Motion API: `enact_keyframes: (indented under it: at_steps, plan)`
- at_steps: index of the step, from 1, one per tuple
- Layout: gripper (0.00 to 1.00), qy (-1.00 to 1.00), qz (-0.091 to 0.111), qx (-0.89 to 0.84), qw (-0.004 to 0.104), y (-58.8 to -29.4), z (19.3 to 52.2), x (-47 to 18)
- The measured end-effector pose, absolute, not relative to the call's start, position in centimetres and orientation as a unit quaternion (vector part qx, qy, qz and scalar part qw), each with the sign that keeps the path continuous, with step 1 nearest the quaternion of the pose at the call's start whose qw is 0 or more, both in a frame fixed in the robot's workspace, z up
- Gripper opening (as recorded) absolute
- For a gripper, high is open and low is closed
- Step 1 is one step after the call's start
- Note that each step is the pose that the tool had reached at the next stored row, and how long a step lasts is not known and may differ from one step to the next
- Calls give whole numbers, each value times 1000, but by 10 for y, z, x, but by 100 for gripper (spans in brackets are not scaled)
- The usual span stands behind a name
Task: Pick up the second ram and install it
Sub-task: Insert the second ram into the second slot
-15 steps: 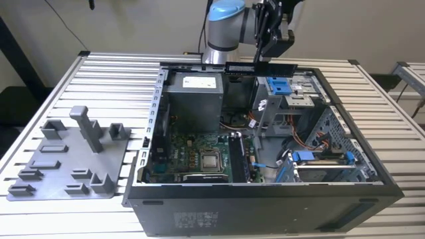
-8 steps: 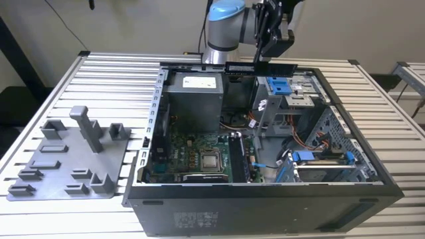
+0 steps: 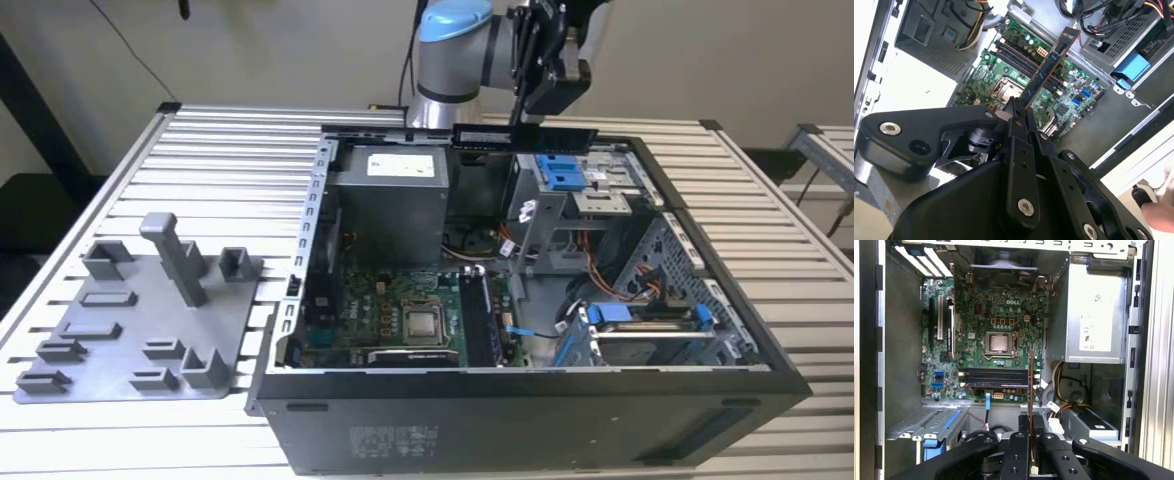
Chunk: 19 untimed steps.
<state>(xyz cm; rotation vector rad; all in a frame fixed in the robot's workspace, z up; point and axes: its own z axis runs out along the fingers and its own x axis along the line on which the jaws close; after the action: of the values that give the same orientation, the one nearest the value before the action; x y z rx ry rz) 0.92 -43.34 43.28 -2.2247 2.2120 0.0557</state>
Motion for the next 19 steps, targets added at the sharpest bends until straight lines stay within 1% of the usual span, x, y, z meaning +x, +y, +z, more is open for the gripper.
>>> enact_keyframes:
  at_steps: [19]
  plan:
    - [14, 782, 17, -623, 4, -433, 430, 9]
